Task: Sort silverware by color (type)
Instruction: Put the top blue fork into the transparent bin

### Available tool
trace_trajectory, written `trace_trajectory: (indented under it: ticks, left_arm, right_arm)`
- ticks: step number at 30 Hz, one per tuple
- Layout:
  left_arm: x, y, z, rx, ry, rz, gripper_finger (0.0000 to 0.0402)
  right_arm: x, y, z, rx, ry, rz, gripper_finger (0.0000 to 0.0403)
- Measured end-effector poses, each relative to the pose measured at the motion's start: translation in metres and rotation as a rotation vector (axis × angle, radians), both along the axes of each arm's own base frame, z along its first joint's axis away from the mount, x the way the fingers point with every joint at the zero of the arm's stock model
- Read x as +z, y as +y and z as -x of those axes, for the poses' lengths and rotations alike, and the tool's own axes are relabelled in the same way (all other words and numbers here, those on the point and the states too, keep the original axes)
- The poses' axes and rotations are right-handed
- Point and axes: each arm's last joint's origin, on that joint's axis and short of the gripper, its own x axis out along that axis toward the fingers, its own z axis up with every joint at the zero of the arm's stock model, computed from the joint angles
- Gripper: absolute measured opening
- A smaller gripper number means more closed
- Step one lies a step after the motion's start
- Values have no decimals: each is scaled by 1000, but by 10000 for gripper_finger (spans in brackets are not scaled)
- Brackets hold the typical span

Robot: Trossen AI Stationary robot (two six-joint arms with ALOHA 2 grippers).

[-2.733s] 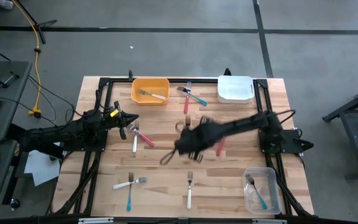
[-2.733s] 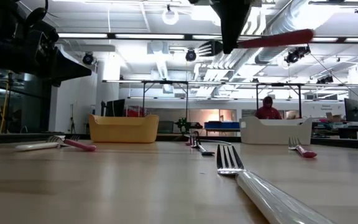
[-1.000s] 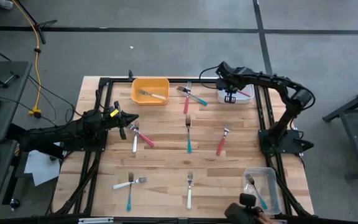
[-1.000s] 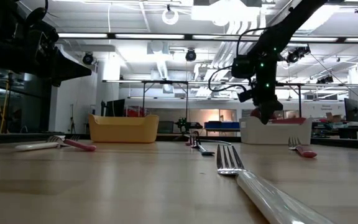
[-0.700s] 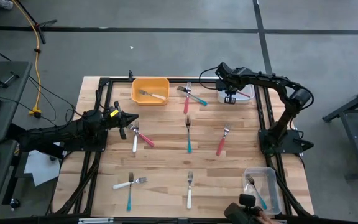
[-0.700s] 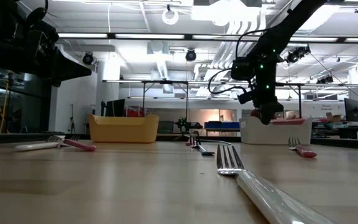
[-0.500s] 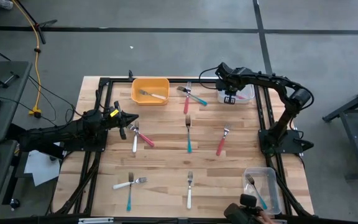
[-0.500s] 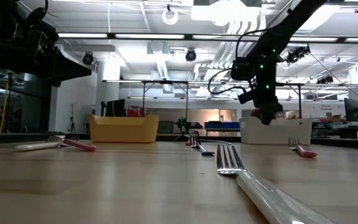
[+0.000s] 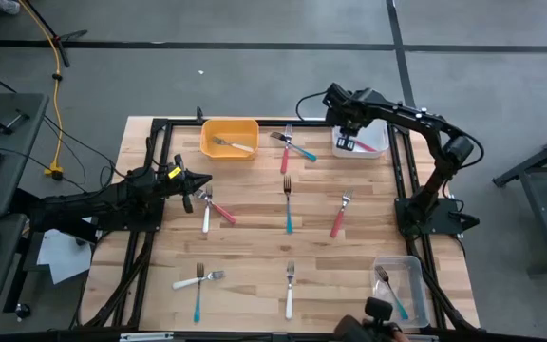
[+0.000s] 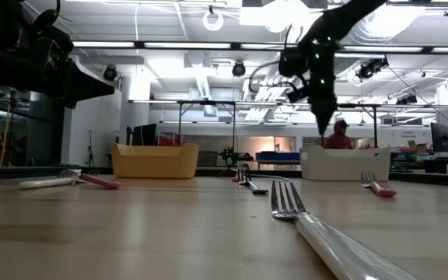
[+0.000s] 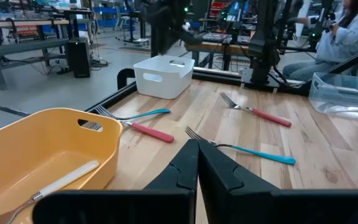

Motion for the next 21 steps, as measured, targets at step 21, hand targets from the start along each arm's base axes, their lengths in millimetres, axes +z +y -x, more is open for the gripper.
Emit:
trace_trajectory:
  ticks: [21]
  left_arm:
    - [0,0,0,0,0,0,0]
  right_arm:
    - [-1,24,-82,-190,-663,-202,43]
